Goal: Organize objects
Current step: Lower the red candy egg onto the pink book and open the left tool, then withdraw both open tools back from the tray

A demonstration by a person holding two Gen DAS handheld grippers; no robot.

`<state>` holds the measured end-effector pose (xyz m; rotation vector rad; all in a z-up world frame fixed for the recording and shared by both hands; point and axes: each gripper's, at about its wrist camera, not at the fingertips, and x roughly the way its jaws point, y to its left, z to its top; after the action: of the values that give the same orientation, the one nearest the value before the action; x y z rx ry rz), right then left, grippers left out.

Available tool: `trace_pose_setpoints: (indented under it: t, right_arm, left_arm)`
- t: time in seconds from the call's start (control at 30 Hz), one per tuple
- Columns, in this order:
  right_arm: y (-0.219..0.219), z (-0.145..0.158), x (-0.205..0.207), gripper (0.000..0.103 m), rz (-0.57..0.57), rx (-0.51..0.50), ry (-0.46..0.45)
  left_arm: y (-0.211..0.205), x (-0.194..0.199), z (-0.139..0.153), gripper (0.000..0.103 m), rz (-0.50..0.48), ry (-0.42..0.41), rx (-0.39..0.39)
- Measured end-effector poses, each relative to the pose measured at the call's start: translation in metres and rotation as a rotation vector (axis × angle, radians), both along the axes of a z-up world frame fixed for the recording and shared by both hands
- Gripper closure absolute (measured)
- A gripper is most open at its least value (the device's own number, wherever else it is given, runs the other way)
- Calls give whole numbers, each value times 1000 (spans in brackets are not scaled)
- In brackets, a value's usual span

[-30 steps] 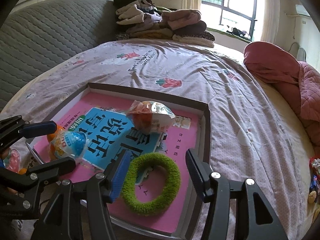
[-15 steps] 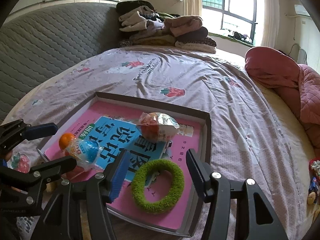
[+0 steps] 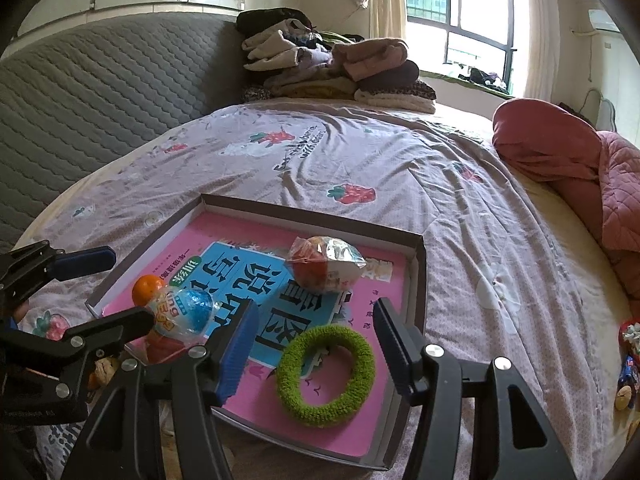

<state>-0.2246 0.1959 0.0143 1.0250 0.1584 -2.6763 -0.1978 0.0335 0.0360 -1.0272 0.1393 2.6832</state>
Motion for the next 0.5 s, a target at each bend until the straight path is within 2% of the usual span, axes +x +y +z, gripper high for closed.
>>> trace_pose_setpoints:
  t: [0.5]
  right_arm:
    - [-1, 23, 19, 44, 14, -37, 47]
  left_arm:
    - [-22, 16, 23, 31, 67, 43, 18]
